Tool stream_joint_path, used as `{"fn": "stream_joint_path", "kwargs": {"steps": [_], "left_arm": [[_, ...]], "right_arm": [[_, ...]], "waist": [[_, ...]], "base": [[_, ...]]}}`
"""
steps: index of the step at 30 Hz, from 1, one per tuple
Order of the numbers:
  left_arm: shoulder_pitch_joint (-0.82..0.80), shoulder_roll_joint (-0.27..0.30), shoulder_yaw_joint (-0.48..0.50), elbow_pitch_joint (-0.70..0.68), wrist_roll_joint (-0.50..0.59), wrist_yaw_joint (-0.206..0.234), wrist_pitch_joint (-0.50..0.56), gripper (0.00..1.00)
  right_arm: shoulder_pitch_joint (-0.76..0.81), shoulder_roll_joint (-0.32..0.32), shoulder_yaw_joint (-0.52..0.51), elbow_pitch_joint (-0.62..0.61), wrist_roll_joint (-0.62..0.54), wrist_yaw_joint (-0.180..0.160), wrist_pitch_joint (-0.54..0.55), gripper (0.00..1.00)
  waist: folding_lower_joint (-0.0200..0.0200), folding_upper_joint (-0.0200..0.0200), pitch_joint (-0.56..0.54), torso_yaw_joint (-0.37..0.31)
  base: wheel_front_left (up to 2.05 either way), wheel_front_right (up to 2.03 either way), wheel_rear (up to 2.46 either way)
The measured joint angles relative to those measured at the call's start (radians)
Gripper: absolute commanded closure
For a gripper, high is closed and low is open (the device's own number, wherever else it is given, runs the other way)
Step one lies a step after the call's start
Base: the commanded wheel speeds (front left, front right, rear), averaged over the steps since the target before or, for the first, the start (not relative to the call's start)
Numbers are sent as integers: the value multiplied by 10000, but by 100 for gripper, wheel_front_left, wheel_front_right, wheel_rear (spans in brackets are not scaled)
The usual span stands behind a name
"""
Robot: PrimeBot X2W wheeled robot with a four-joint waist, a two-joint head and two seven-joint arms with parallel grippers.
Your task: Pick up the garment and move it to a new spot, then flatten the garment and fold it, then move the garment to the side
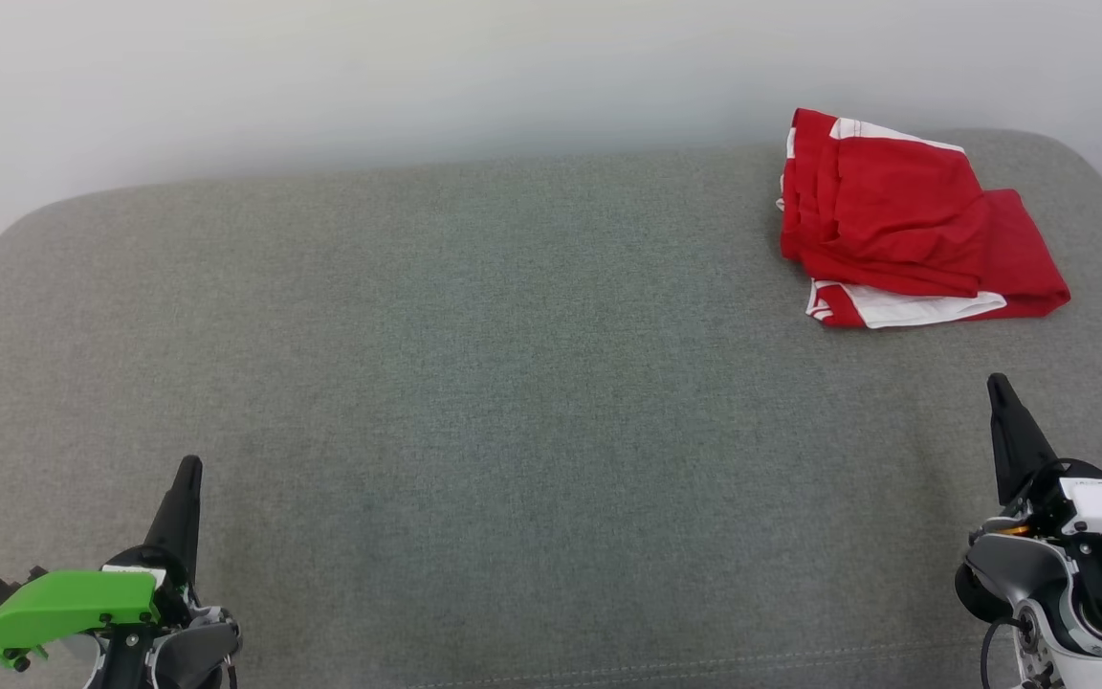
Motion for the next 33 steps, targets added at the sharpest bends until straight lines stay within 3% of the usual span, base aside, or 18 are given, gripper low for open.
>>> {"fn": "stream_joint_path", "kwargs": {"steps": [33], "left_arm": [[-4,0,6,25,0,-2,0,100]], "right_arm": [[-4,2,-12,59,0,58,0,100]], "waist": [[0,0,-2,0]], "base": [[0,0,0]]}}
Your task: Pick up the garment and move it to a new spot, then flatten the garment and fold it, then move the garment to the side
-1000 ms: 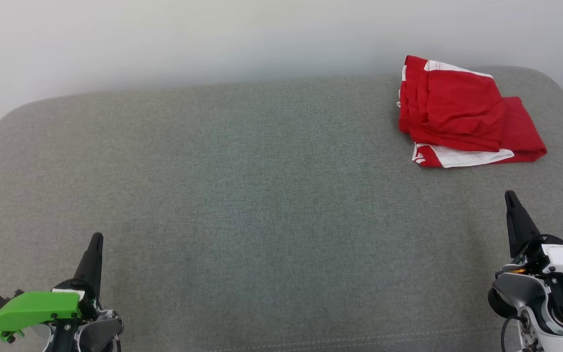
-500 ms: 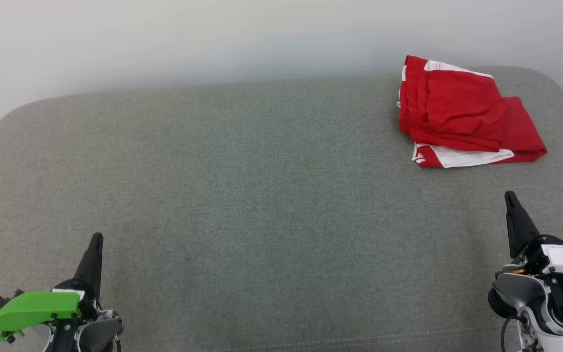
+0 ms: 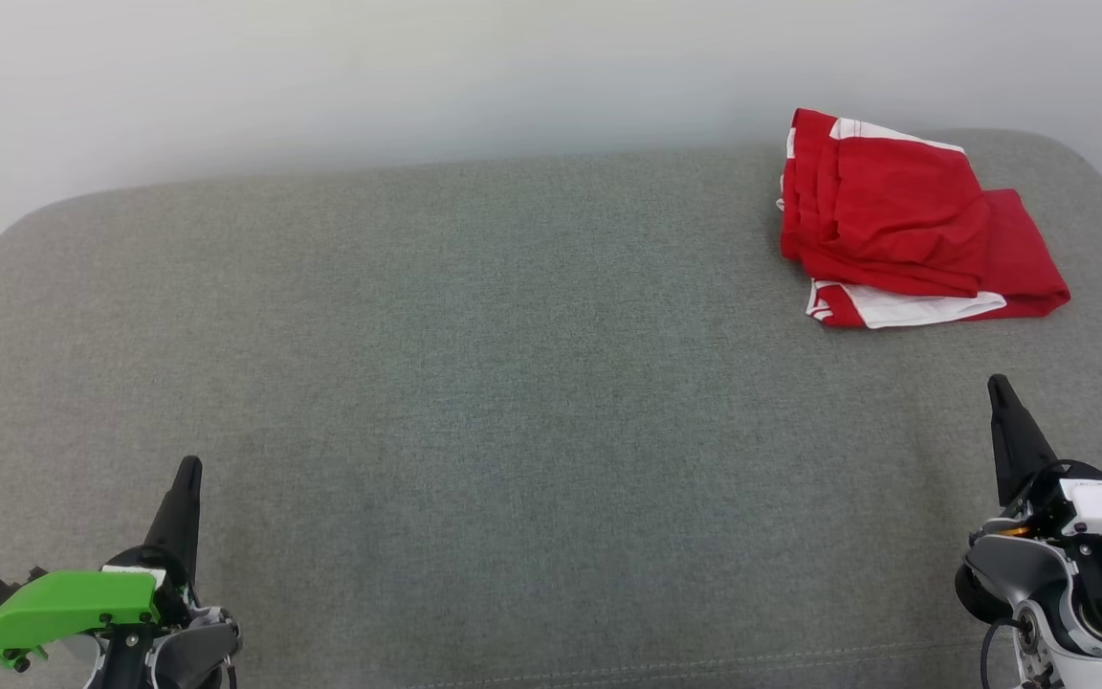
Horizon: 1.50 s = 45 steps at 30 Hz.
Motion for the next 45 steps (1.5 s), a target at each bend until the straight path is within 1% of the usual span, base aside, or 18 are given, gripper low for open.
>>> {"fn": "stream_joint_path", "kwargs": {"steps": [45], "left_arm": [[-20,0,13,27,0,-4,2,100]], "right_arm": [[-5,6,-12,50,0,10,2,100]], "waist": [[0,0,-2,0]], "base": [[0,0,0]]}}
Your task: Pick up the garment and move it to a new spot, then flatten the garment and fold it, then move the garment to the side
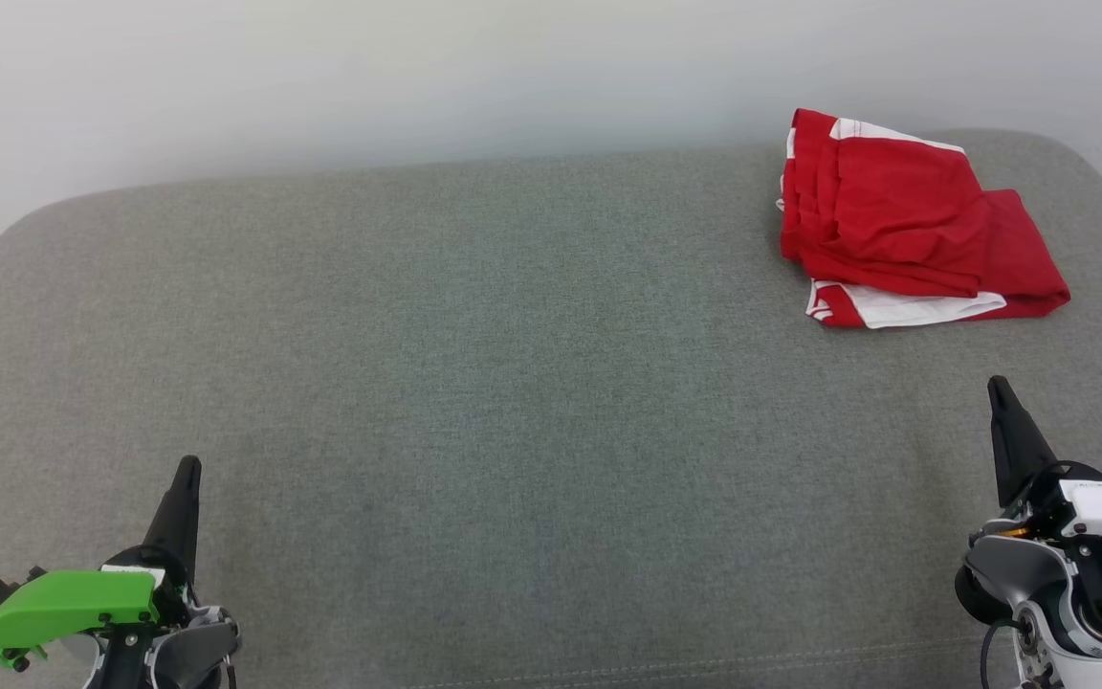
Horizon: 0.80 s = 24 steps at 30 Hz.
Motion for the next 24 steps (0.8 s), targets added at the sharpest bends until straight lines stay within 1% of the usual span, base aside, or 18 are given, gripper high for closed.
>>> {"fn": "stream_joint_path", "kwargs": {"steps": [24], "left_arm": [[-3,-2,12,13,0,-2,0,100]], "right_arm": [[-1,2,-4,17,0,2,0,100]], "waist": [[0,0,-1,0]], "base": [[0,0,0]]}}
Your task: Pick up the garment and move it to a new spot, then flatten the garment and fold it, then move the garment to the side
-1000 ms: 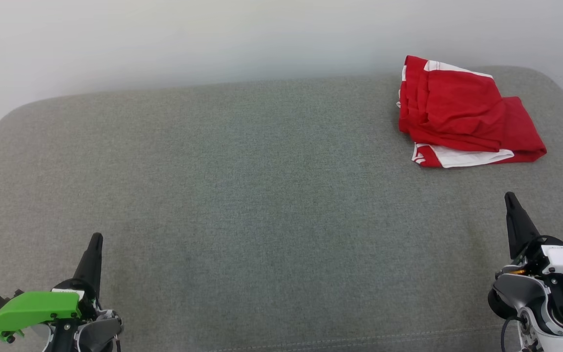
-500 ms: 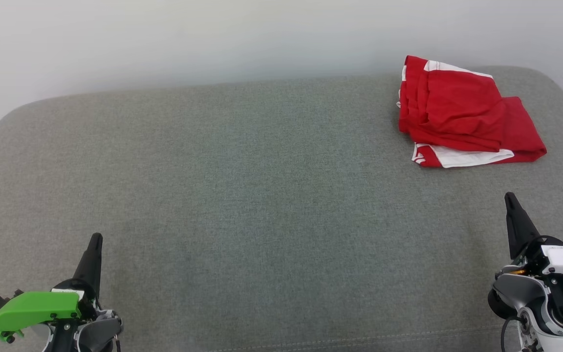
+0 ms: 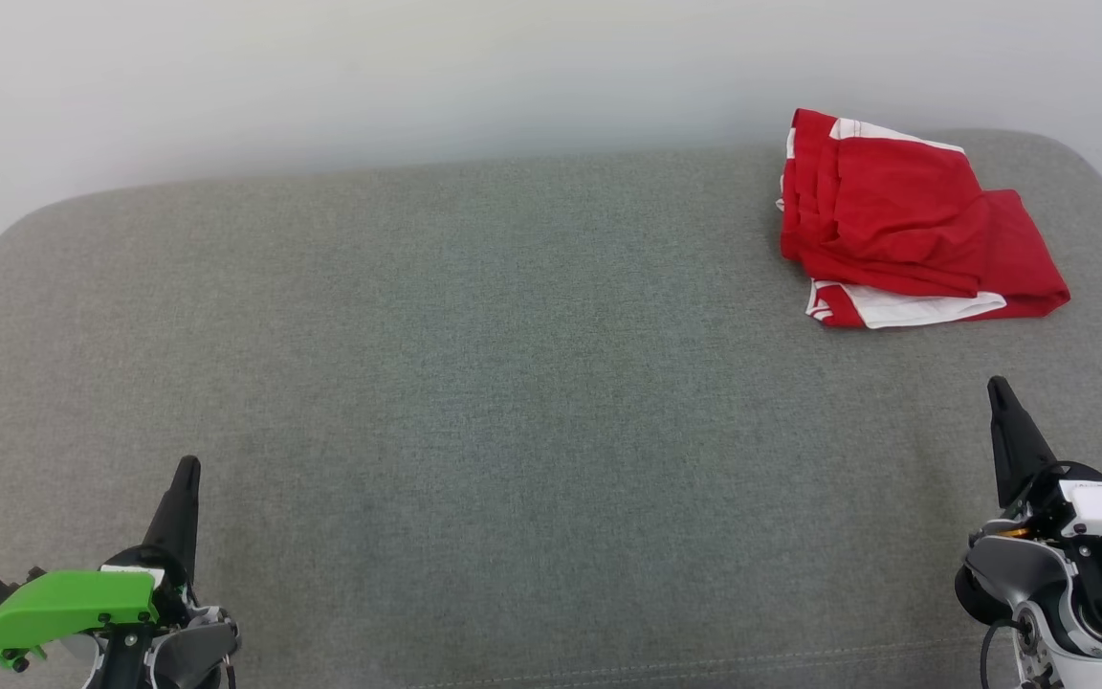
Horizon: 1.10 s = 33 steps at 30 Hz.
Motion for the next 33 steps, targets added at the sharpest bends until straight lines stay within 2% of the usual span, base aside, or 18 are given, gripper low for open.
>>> {"fn": "stream_joint_path", "kwargs": {"steps": [33], "left_arm": [[-3,0,13,25,0,-2,0,100]], "right_arm": [[-1,21,-8,27,0,17,2,100]], "waist": [[0,0,-1,0]], "base": [[0,0,0]]}}
